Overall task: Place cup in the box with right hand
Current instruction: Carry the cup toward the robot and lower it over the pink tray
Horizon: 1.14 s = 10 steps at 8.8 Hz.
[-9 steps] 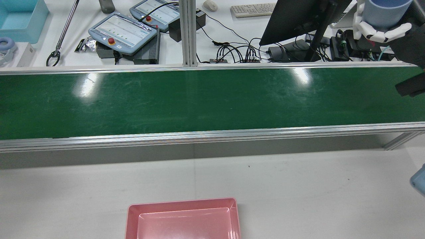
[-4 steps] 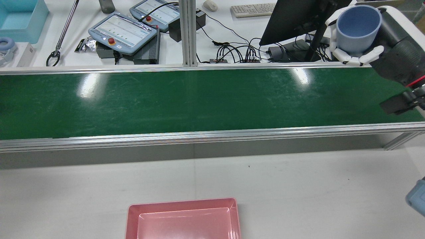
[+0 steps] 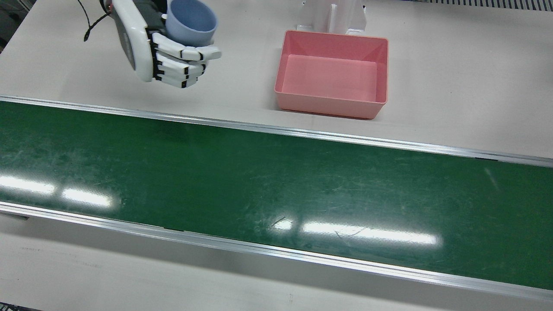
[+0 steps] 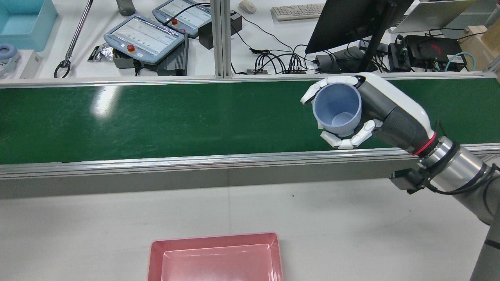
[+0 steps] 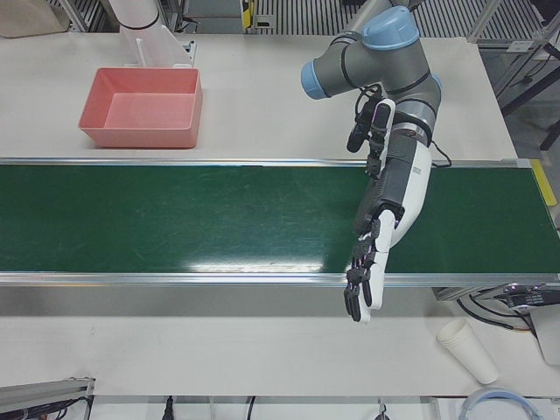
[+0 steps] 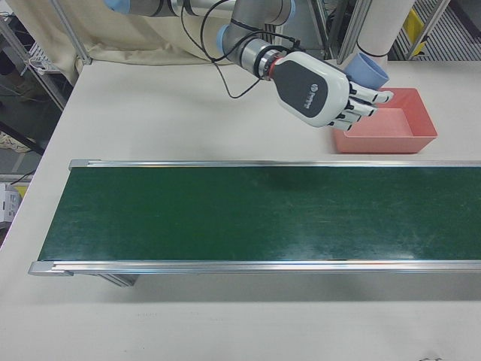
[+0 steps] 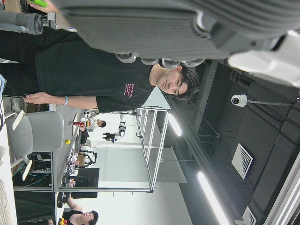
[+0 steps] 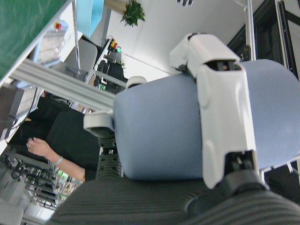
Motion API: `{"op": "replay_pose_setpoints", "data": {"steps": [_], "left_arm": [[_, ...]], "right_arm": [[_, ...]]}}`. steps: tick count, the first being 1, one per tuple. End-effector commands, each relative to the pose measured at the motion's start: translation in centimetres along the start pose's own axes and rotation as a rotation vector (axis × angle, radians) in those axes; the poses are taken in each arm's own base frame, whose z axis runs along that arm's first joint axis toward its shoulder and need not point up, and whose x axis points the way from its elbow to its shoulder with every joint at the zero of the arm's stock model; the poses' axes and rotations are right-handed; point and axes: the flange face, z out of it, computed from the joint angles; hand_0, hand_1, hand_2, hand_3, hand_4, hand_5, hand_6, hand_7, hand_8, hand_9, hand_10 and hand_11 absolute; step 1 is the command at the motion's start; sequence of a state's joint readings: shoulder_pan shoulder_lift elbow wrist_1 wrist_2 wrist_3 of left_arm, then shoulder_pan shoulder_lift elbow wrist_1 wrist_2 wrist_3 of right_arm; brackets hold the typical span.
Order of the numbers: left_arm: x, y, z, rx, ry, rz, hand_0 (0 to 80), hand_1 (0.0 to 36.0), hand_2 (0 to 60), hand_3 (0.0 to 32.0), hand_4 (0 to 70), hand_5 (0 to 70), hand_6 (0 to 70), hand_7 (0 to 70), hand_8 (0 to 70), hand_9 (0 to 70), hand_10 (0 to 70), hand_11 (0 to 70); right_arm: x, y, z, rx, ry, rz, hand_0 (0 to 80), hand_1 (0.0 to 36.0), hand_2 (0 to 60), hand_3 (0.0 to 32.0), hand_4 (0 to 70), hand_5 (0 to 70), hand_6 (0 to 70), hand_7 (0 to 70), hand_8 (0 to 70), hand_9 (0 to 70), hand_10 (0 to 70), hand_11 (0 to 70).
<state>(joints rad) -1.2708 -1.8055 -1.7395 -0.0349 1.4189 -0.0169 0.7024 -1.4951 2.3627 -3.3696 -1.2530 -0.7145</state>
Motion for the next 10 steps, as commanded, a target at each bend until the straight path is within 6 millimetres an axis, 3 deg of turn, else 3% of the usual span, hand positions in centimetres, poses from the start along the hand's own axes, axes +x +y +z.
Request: {"op": "replay_pose_setpoints", "data": {"steps": [1,3,4,6,7,8,9,10], "left_arm": [[0.1,0.0,0.0,0.001,0.001,0.000,0.0,0.0,0.0,0.0,0.0,0.0,0.0,0.0,0.0,0.0,0.0,0.0],[0.0,0.0,0.0,0.001,-0.001,0.000,0.0,0.0,0.0,0.0,0.0,0.0,0.0,0.0,0.0,0.0,0.0,0.0],[0.0,-0.1,-0.1,0.001,-0.001,0.000,0.0,0.0,0.0,0.0,0.0,0.0,0.0,0.0,0.0,0.0,0.0,0.0],[0.0,-0.1,-0.1,0.001,-0.001,0.000,0.0,0.0,0.0,0.0,0.0,0.0,0.0,0.0,0.0,0.0,0.0,0.0],[0.0,-0.1,-0.1,0.001,-0.001,0.000,0.0,0.0,0.0,0.0,0.0,0.0,0.0,0.0,0.0,0.0,0.0,0.0],[0.0,-0.1,-0.1,0.001,-0.001,0.000,0.0,0.0,0.0,0.0,0.0,0.0,0.0,0.0,0.0,0.0,0.0,0.0],[0.0,-0.1,-0.1,0.001,-0.001,0.000,0.0,0.0,0.0,0.0,0.0,0.0,0.0,0.0,0.0,0.0,0.0,0.0],[0.0,0.0,0.0,0.000,0.001,0.000,0.0,0.0,0.0,0.0,0.0,0.0,0.0,0.0,0.0,0.0,0.0,0.0]], "right_arm": [[8.4,7.7,-0.4,-0.091,0.098,0.049,80.0,36.0,60.0,0.0,9.2,28.3,47.3,70.0,70.0,70.0,50.1,70.0],[13.8,11.8,-1.5,-0.116,0.158,0.044,80.0,36.0,60.0,0.0,10.5,27.6,46.3,70.0,68.5,70.0,47.6,70.0],[15.1,13.2,-2.0,-0.131,0.166,0.013,80.0,36.0,60.0,0.0,10.2,27.3,45.8,70.0,66.5,70.0,46.2,69.5],[15.4,13.4,-2.2,-0.132,0.173,0.004,80.0,36.0,60.0,0.0,9.0,23.8,38.7,70.0,53.4,70.0,36.6,56.0],[15.5,13.4,-2.2,-0.134,0.175,0.006,79.1,36.0,57.6,0.0,6.6,18.2,26.1,70.0,34.8,57.8,23.3,38.1],[15.6,13.6,-2.2,-0.135,0.177,0.010,80.0,26.8,0.6,0.0,1.2,11.7,13.0,47.7,8.9,19.9,8.7,16.4],[15.8,13.6,-2.3,-0.134,0.179,0.012,66.0,17.9,0.0,0.0,0.0,7.2,4.3,13.7,0.0,1.3,0.0,0.8],[15.8,13.7,-2.3,-0.136,0.178,0.016,52.5,12.2,1.6,0.0,0.0,4.1,1.7,5.5,0.0,0.0,0.0,0.0]]}}
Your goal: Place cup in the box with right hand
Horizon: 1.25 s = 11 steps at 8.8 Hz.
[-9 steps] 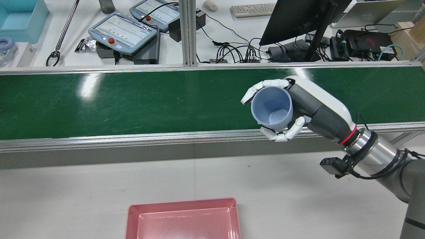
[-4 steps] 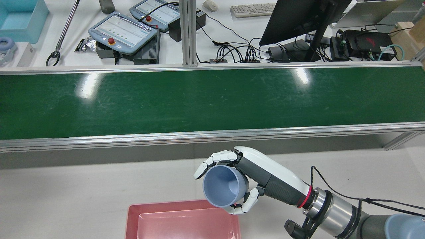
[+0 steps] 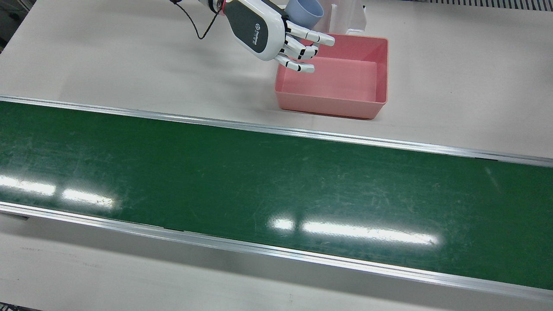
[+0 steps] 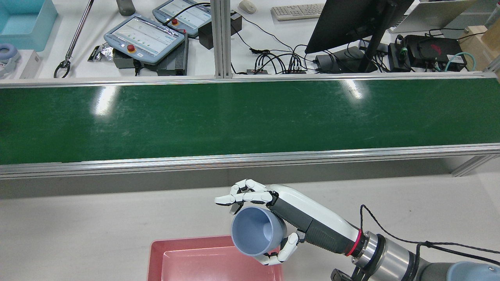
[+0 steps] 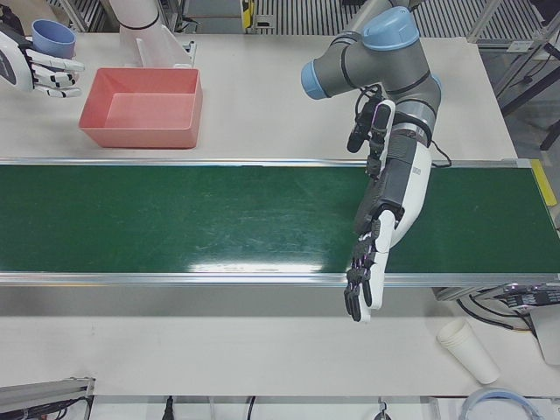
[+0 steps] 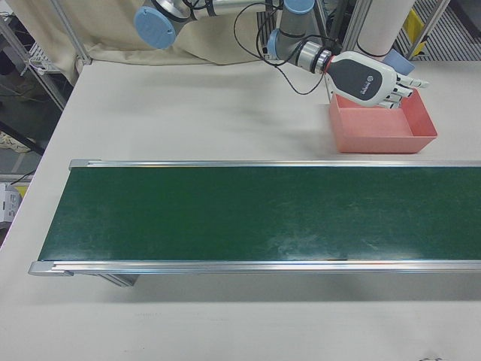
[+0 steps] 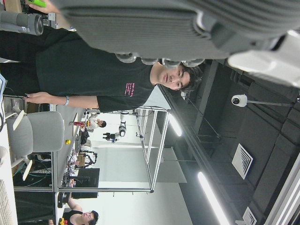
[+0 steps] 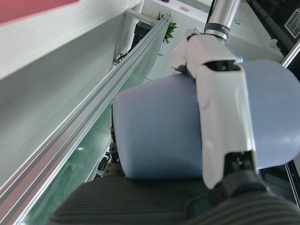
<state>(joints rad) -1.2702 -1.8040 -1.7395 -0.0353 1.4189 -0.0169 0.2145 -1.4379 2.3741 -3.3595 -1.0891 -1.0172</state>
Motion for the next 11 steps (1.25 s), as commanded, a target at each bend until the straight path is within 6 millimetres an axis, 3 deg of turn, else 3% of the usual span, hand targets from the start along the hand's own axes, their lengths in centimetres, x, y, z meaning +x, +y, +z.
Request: {"op": "replay_pose_setpoints", "data": {"steps": [1,2,4,5,6,7,8,9,10,11], "left_arm": [[0.0,0.0,0.0,0.000,0.000,0.000,0.0,0.0,0.0,0.0,0.0,0.0,0.0,0.0,0.0,0.0,0.0,0.0],[0.0,0.0,0.0,0.000,0.000,0.000,0.0,0.0,0.0,0.0,0.0,0.0,0.0,0.0,0.0,0.0,0.0,0.0],[0.1,0.0,0.0,0.000,0.001,0.001,0.0,0.0,0.0,0.0,0.0,0.0,0.0,0.0,0.0,0.0,0.0,0.0],[0.0,0.0,0.0,0.000,0.000,0.000,0.0,0.0,0.0,0.0,0.0,0.0,0.0,0.0,0.0,0.0,0.0,0.0],[0.0,0.0,0.0,0.000,0.000,0.000,0.0,0.0,0.0,0.0,0.0,0.0,0.0,0.0,0.0,0.0,0.0,0.0],[0.0,0.0,0.0,0.000,0.000,0.000,0.0,0.0,0.0,0.0,0.0,0.0,0.0,0.0,0.0,0.0,0.0,0.0],[0.0,0.0,0.0,0.000,0.001,0.000,0.0,0.0,0.0,0.0,0.0,0.0,0.0,0.0,0.0,0.0,0.0,0.0],[0.1,0.0,0.0,0.000,0.001,0.001,0.0,0.0,0.0,0.0,0.0,0.0,0.0,0.0,0.0,0.0,0.0,0.0],[0.0,0.0,0.0,0.000,0.000,-0.001,0.0,0.0,0.0,0.0,0.0,0.0,0.0,0.0,0.0,0.0,0.0,0.0],[0.1,0.0,0.0,0.000,0.001,0.001,0.0,0.0,0.0,0.0,0.0,0.0,0.0,0.0,0.0,0.0,0.0,0.0]], "right_arm": [[0.3,0.4,0.1,-0.006,0.001,0.011,49.2,8.0,1.1,0.0,0.1,2.8,1.0,3.7,0.0,0.0,0.0,0.0],[0.2,0.5,0.2,-0.007,-0.002,0.017,47.6,9.4,4.3,0.0,1.1,2.6,1.5,6.3,0.0,0.0,0.0,0.0],[-0.3,1.1,1.0,-0.018,-0.024,0.031,47.9,8.2,1.9,0.0,2.5,2.8,2.4,9.9,0.0,0.5,0.0,0.0],[-3.5,-0.6,1.8,0.019,-0.098,0.000,46.3,10.7,8.0,0.0,1.8,2.7,2.6,11.5,0.0,0.9,0.0,0.0],[-8.1,-4.2,2.2,0.105,-0.208,-0.066,47.2,9.2,4.3,0.0,3.0,2.8,3.3,14.6,0.0,1.5,0.0,0.0],[-12.4,-7.5,1.9,0.175,-0.293,-0.123,48.6,8.6,0.0,0.0,3.3,3.5,5.3,24.2,0.1,3.4,0.0,0.0],[-16.2,-10.9,0.6,0.257,-0.343,-0.206,48.0,9.7,6.0,0.0,5.7,7.0,18.9,70.0,24.3,46.1,8.4,13.6],[-19.1,-14.5,-2.4,0.375,-0.342,-0.294,47.9,5.2,2.3,0.0,12.8,8.7,27.7,70.0,41.7,68.5,19.3,28.9],[-21.9,-17.9,-5.5,0.485,-0.353,-0.372,46.4,5.6,7.0,0.0,16.0,9.6,32.5,70.0,49.2,70.0,26.2,38.7],[-24.0,-22.3,-9.2,0.608,-0.361,-0.417,48.7,4.4,0.0,0.0,28.5,10.6,36.2,70.0,54.1,70.0,31.9,46.0]]}}
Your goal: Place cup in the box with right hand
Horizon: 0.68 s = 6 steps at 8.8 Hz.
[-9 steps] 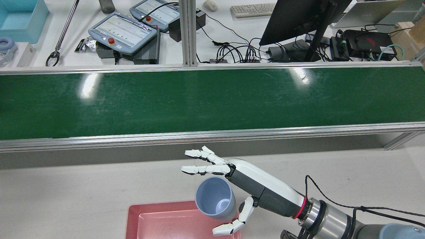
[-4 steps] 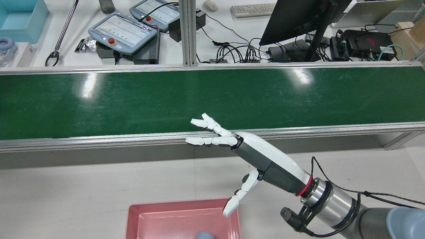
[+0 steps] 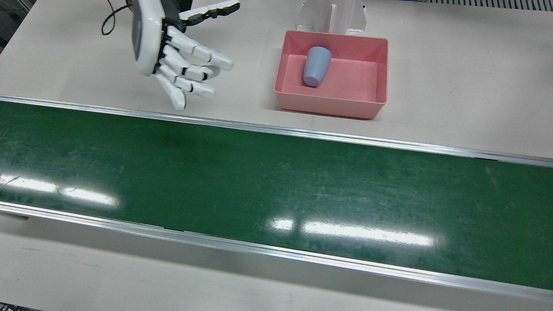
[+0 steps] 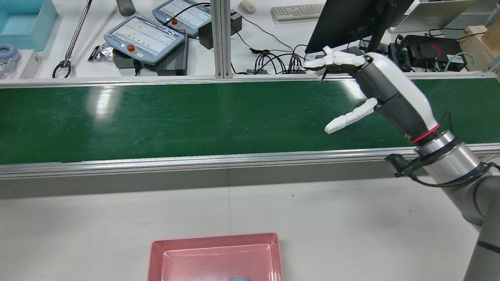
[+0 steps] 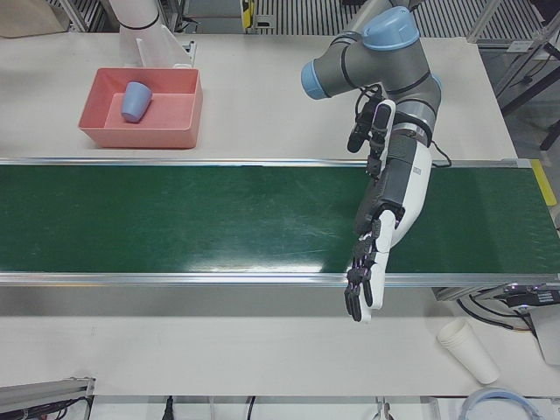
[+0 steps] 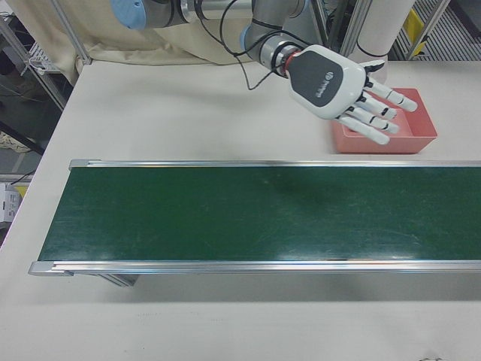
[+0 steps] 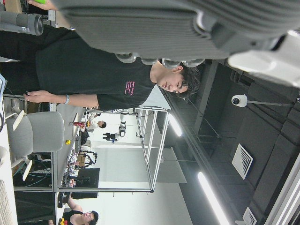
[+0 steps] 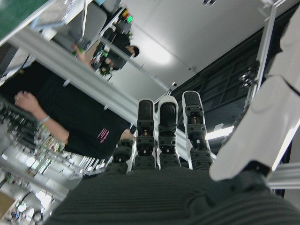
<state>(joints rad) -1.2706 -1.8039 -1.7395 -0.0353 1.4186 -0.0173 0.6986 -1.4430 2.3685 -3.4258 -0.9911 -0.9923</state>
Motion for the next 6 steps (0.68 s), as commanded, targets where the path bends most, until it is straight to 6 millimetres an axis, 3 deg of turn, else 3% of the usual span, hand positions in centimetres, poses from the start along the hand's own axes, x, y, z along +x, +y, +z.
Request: {"op": "replay_pose_setpoints", "data": {"steps": [1,2,3,4,5,6], "left_arm": [[0.1,0.0,0.0,0.000,0.001,0.001,0.0,0.0,0.0,0.0,0.0,0.0,0.0,0.0,0.0,0.0,0.0,0.0],[0.0,0.0,0.0,0.000,-0.001,0.000,0.0,0.0,0.0,0.0,0.0,0.0,0.0,0.0,0.0,0.0,0.0,0.0],[0.0,0.1,0.1,-0.002,0.001,0.001,0.0,0.0,0.0,0.0,0.0,0.0,0.0,0.0,0.0,0.0,0.0,0.0],[0.1,0.0,0.0,0.000,0.001,0.001,0.0,0.0,0.0,0.0,0.0,0.0,0.0,0.0,0.0,0.0,0.0,0.0],[0.0,0.1,0.1,-0.001,-0.001,0.000,0.0,0.0,0.0,0.0,0.0,0.0,0.0,0.0,0.0,0.0,0.0,0.0],[0.1,0.0,0.0,0.000,0.001,0.001,0.0,0.0,0.0,0.0,0.0,0.0,0.0,0.0,0.0,0.0,0.0,0.0]], "right_arm": [[-3.3,-17.7,-4.4,0.358,0.005,-0.112,47.8,7.2,8.9,0.0,24.0,10.9,35.5,70.0,54.4,70.0,33.3,47.8],[-0.5,-23.6,-6.8,0.477,0.033,0.001,48.9,2.8,0.0,0.0,25.3,10.7,33.1,70.0,53.6,70.0,33.3,47.8],[1.0,-27.3,-8.6,0.556,0.041,0.065,47.7,4.5,5.9,0.0,22.2,11.2,34.9,70.0,56.3,70.0,36.3,51.6],[0.7,-28.7,-10.2,0.583,0.039,0.057,47.8,2.5,2.9,0.0,15.6,11.7,36.8,70.0,58.3,70.0,38.0,53.9],[0.1,-29.7,-10.9,0.583,0.017,0.059,48.6,1.2,0.0,0.0,13.0,11.7,35.9,70.0,56.1,70.0,36.8,52.4],[0.3,-31.2,-10.9,0.556,-0.015,0.076,47.9,2.4,1.4,0.0,7.2,11.8,35.3,70.0,54.6,70.0,37.3,53.3]]}}
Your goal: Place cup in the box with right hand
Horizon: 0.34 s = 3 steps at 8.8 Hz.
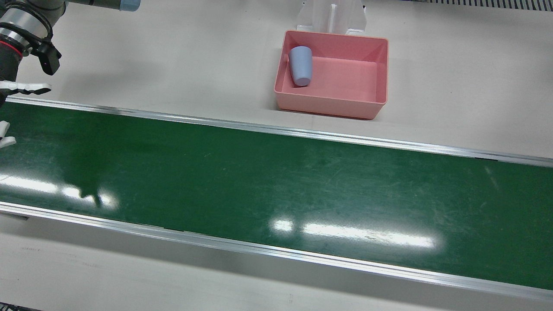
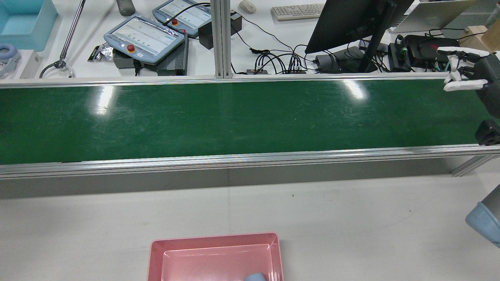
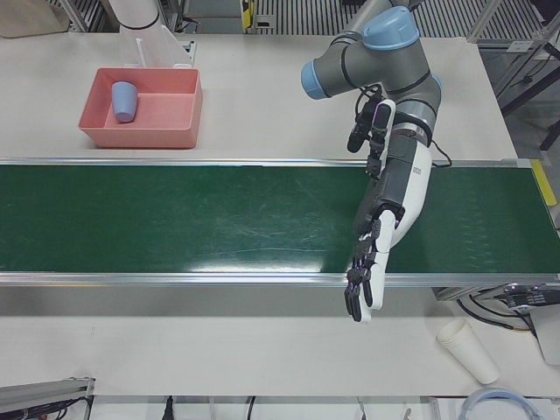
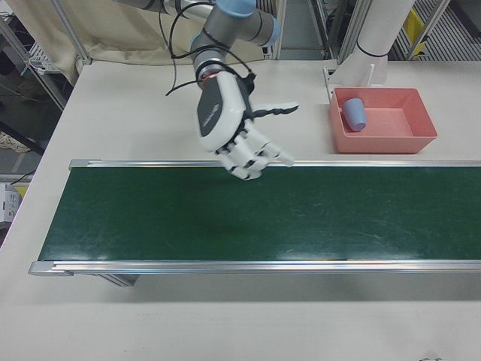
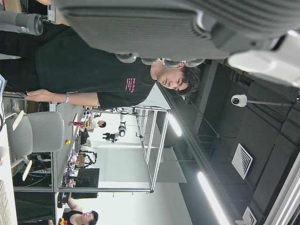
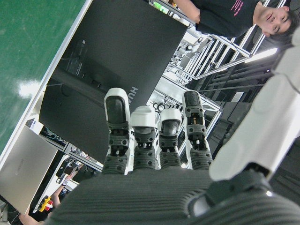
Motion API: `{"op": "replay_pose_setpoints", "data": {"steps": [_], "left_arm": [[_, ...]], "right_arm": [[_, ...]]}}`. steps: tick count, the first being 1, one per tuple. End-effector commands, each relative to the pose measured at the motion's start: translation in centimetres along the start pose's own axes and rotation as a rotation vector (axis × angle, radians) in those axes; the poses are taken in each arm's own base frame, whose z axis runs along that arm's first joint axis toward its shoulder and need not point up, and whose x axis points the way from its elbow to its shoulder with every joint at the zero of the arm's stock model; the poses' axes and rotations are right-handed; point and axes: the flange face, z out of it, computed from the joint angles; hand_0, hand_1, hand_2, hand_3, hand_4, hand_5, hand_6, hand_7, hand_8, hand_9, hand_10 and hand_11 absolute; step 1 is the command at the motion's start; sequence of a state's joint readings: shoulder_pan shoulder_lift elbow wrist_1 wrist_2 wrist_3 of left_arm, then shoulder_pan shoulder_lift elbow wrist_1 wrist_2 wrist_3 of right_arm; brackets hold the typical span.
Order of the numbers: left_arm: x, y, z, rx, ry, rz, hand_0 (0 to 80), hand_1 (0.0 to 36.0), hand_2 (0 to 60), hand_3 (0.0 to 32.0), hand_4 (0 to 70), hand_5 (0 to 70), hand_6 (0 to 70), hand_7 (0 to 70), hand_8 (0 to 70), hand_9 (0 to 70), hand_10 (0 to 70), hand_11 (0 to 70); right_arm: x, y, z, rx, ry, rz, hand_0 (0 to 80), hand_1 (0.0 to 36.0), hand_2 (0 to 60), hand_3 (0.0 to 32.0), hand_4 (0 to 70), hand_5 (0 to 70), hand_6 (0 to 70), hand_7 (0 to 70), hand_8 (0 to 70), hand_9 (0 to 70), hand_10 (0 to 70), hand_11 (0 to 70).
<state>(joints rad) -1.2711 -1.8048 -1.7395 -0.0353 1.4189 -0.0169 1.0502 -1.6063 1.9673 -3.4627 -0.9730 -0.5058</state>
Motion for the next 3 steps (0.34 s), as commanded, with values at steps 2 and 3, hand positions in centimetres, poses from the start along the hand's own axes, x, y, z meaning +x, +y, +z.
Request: {"op": "replay_pose_setpoints", "data": {"steps": [2,3], "left_arm": [[-0.1,0.0,0.0,-0.001,-0.001,0.000,0.0,0.0,0.0,0.0,0.0,0.0,0.0,0.0,0.0,0.0,0.0,0.0],[0.0,0.0,0.0,-0.001,0.000,0.000,0.0,0.0,0.0,0.0,0.0,0.0,0.0,0.0,0.0,0.0,0.0,0.0]], "right_arm": [[2.9,-8.1,2.1,-0.090,0.017,0.079,45.9,3.7,3.5,0.0,0.6,10.5,20.9,70.0,40.9,64.2,34.9,50.4],[3.1,-10.3,2.4,-0.089,0.024,0.083,46.4,6.6,2.2,0.0,0.0,5.0,3.6,6.0,3.0,5.9,8.9,14.7]]}}
